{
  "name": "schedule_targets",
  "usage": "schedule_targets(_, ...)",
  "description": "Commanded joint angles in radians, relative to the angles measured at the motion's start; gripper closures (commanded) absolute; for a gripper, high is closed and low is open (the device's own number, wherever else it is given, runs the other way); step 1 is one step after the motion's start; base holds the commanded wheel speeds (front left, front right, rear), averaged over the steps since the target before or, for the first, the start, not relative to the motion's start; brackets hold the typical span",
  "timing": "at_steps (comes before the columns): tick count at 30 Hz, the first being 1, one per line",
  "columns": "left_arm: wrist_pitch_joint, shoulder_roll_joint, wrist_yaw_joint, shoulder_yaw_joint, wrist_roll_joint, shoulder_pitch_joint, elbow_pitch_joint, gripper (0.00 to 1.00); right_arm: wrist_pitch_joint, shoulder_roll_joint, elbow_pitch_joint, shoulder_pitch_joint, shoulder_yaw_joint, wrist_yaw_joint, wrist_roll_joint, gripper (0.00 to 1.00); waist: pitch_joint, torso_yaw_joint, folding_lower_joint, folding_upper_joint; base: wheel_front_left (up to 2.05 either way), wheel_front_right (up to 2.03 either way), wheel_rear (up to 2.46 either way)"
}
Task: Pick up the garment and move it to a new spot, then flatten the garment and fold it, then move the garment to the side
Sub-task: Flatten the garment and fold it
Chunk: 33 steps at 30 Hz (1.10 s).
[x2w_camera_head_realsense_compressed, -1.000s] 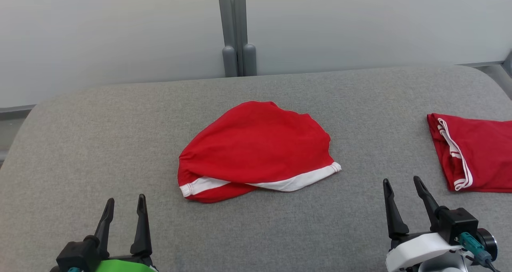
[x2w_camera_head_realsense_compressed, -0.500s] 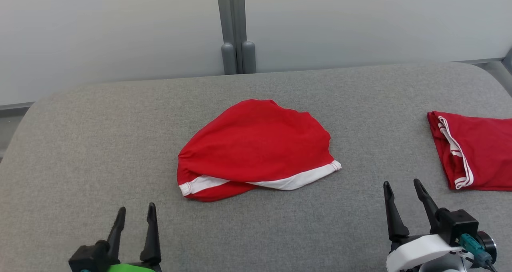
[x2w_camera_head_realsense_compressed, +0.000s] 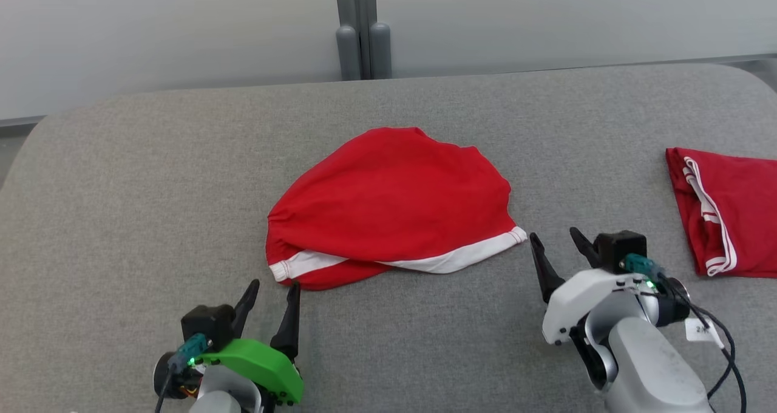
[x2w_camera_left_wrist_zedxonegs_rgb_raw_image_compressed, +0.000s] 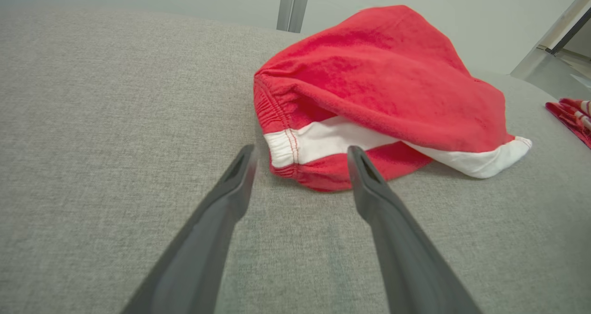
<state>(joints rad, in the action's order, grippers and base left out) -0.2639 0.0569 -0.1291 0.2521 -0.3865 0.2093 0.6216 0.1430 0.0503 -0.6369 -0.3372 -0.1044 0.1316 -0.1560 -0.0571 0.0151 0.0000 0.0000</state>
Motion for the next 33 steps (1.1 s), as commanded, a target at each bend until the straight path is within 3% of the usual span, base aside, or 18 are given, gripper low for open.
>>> schedule_targets(1, 0.000, 0.007, -0.002, 0.003, -0.017, 0.028, 0.017, 0.00, -0.013, 0.003, -0.037, -0.035, -0.001, -0.002, -0.014, 0.00, -0.026, 0.007, 0.0000, 0.0000, 0.00, 0.00, 0.00)
schedule_targets(14, 0.000, -0.004, -0.002, 0.033, -0.073, 0.156, 0.161, 0.00, -0.049, 0.002, -0.349, -0.243, -0.077, -0.002, -0.053, 0.00, -0.077, 0.028, 0.0000, 0.0000, 0.00, 0.00, 0.00)
schedule_targets(30, 0.000, -0.005, -0.002, 0.089, -0.136, 0.210, 0.222, 0.00, -0.078, 0.000, -0.499, -0.331, -0.197, -0.002, -0.164, 0.00, -0.106, 0.027, 0.0000, 0.0000, 0.00, 0.00, 0.00)
schedule_targets(31, 0.000, -0.005, -0.002, 0.094, -0.147, 0.213, 0.224, 0.00, -0.080, -0.001, -0.502, -0.331, -0.211, -0.001, -0.176, 0.03, -0.106, 0.026, 0.0000, 0.0000, 0.00, 0.00, 0.00)
schedule_targets(32, 0.000, -0.005, -0.002, 0.099, -0.155, 0.216, 0.225, 0.00, -0.084, -0.002, -0.504, -0.330, -0.223, -0.001, -0.185, 0.28, -0.106, 0.024, 0.0000, 0.0000, 0.00, 0.00, 0.00)
schedule_targets(33, 0.000, -0.005, -0.002, 0.106, -0.158, 0.221, 0.224, 0.06, -0.087, -0.002, -0.506, -0.331, -0.236, -0.001, -0.194, 0.57, -0.106, 0.023, 0.0000, 0.0000, 0.00, 0.00, 0.00)
